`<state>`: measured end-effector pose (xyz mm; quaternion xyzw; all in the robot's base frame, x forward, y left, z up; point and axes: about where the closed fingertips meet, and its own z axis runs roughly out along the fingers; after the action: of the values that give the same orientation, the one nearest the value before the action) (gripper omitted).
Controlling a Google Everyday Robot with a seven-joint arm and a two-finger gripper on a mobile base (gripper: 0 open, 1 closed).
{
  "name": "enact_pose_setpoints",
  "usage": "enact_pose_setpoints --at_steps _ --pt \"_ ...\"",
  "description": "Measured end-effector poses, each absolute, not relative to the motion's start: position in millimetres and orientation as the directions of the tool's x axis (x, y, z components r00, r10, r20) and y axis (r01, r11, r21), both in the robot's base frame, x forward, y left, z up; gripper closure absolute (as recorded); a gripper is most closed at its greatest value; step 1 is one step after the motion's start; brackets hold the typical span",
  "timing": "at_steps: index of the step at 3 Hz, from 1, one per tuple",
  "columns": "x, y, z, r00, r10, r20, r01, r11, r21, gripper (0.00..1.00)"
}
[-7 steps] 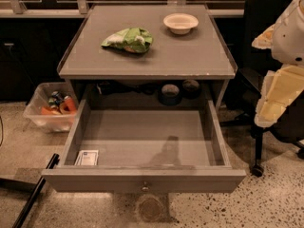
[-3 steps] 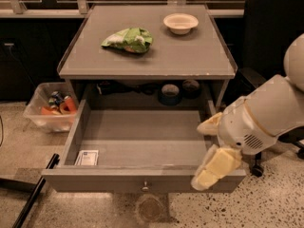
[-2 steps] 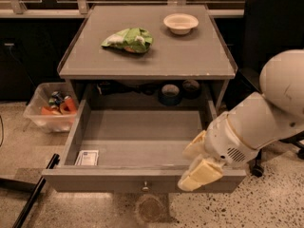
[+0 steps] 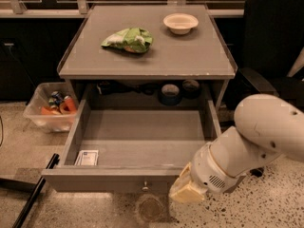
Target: Close top drawer
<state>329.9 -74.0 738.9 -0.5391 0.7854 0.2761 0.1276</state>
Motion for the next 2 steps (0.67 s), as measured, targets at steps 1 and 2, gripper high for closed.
enact_pose_setpoints --at_steps 1,2 --pt "330.6 -74.6 694.1 -0.419 -0.774 -0.475 -0.902 0.295 0.315 1.00" --pt "345.8 -76.0 658.9 -0.431 -0.776 -0.461 -0.897 0.313 0.311 0.81"
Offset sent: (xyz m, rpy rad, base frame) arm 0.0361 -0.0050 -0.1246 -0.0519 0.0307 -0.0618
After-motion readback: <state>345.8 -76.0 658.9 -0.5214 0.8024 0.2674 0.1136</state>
